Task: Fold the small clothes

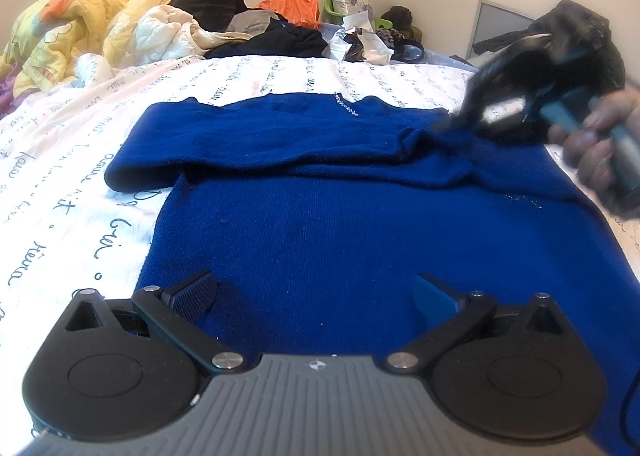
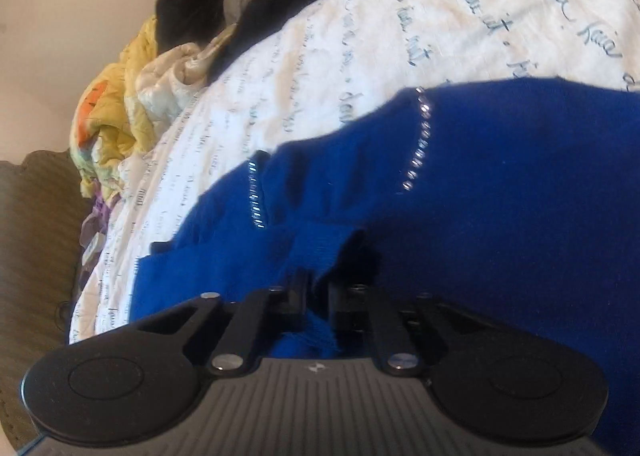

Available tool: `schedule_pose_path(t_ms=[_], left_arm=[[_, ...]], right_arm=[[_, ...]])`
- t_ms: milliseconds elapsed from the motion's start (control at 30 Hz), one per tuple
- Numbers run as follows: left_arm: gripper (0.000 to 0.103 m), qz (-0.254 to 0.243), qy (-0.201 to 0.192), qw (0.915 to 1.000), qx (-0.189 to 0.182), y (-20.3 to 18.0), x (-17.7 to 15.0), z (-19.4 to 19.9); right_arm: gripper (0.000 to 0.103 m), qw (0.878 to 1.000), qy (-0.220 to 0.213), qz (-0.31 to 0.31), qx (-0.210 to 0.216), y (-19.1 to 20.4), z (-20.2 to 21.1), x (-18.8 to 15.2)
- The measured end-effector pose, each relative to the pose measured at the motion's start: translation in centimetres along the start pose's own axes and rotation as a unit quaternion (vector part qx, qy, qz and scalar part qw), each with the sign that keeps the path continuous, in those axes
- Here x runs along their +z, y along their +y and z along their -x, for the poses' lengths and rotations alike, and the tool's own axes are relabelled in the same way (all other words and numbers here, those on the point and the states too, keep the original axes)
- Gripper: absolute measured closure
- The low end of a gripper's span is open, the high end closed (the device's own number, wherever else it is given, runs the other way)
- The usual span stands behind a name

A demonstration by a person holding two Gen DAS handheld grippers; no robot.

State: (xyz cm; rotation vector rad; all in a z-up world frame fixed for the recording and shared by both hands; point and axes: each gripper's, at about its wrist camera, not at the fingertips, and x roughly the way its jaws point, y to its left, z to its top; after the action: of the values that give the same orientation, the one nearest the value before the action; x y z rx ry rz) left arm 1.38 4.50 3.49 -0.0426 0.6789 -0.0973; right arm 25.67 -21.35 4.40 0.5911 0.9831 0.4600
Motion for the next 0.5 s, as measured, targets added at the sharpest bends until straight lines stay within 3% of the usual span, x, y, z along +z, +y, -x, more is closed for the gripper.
schedule_pose_path(t_ms=[100, 167, 267, 400, 433, 500], left_arm=[[0.0, 0.001, -0.001, 1.0, -0.001, 0.1, 0.0, 0.0], [0.0, 0.002, -0.001, 1.0, -0.002, 0.1, 0.0, 0.0], [0.0, 0.004, -0.001, 1.0, -0.004, 0.1, 0.1, -0.1], [0.0, 0.009, -0.003, 0.9999, -0.009, 0.5, 0.4, 0.0], [0.0, 0.011, -0.007, 0.9998, -0.014, 0.8, 0.8, 0.0], [0.0, 0.024, -0.02, 0.9995, -0.003, 2.4, 2.8, -0.2]], right_arm=[[0.098, 0.998, -0.034, 0.029, 0.052, 1.5, 4.7, 0.6], [0.098, 0.996, -0.058, 0.046, 0.055, 1.1, 8.1, 1.1], [0.098, 0.997, -0.074, 0.028, -0.023, -3.4, 10.9, 1.9], [0.092, 0.993, -0.048, -0.024, -0.109, -9.7, 10.7, 1.0], [0.092, 0.992, -0.041, -0.03, -0.113, -10.5, 10.5, 0.5], [0.085, 0.993, -0.069, -0.025, -0.09, -10.8, 11.8, 0.1]])
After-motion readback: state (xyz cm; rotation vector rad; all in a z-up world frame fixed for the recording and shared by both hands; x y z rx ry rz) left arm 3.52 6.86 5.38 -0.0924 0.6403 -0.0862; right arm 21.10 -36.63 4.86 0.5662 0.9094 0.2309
